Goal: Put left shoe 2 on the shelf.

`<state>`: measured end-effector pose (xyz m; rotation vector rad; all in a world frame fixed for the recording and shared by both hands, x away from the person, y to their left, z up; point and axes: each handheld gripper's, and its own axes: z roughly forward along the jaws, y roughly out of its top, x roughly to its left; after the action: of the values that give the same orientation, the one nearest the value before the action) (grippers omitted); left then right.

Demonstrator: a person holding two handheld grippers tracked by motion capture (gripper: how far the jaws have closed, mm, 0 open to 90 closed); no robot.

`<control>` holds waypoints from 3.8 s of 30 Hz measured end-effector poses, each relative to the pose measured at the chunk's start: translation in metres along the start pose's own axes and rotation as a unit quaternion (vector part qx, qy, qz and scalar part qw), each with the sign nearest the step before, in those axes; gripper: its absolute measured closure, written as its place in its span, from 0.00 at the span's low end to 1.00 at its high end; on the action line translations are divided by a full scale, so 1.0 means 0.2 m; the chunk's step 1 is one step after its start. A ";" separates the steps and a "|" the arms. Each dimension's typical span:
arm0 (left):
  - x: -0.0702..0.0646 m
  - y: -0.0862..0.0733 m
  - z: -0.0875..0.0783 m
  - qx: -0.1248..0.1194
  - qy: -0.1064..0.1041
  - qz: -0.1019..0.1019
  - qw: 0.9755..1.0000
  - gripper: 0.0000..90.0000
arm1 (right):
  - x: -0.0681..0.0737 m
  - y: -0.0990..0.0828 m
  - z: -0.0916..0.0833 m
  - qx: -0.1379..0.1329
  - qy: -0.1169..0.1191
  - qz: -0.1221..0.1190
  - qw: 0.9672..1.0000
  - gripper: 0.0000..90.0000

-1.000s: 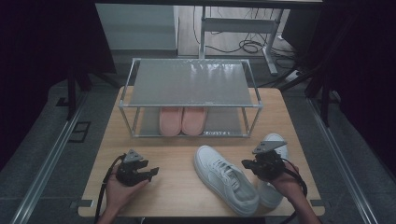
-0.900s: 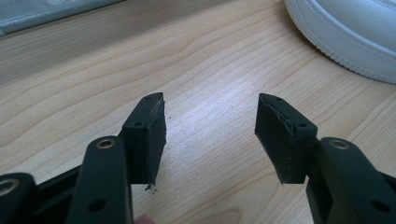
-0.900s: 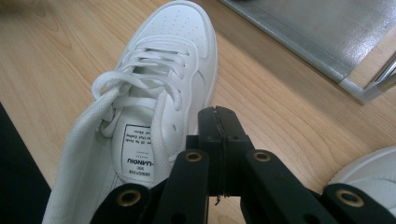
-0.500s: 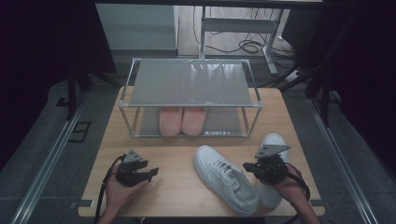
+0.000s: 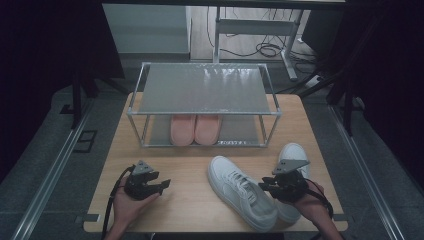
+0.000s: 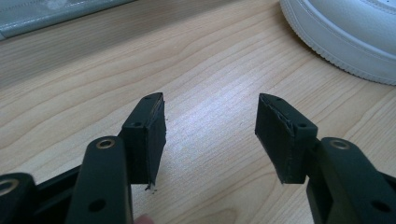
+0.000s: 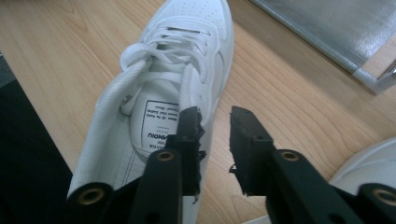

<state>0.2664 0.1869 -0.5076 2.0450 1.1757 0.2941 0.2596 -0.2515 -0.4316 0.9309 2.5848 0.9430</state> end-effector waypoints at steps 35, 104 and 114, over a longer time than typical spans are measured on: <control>0.01 0.00 -0.02 -0.010 0.000 -0.004 1.000 0.48 | 0.06 0.07 0.19 0.041 -0.017 0.016 0.999 0.87; 0.03 -0.01 0.00 -0.005 -0.008 -0.011 1.000 0.48 | -0.09 0.98 -0.19 -0.208 0.007 0.030 0.978 0.89; 0.03 -0.01 0.00 -0.005 -0.007 -0.014 1.000 0.48 | -0.20 1.15 -0.14 -0.208 -0.017 0.047 0.977 0.89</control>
<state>0.2690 0.1910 -0.5098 2.0172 1.1907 0.2715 0.3915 -0.1550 -0.2616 0.9416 2.1987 1.4090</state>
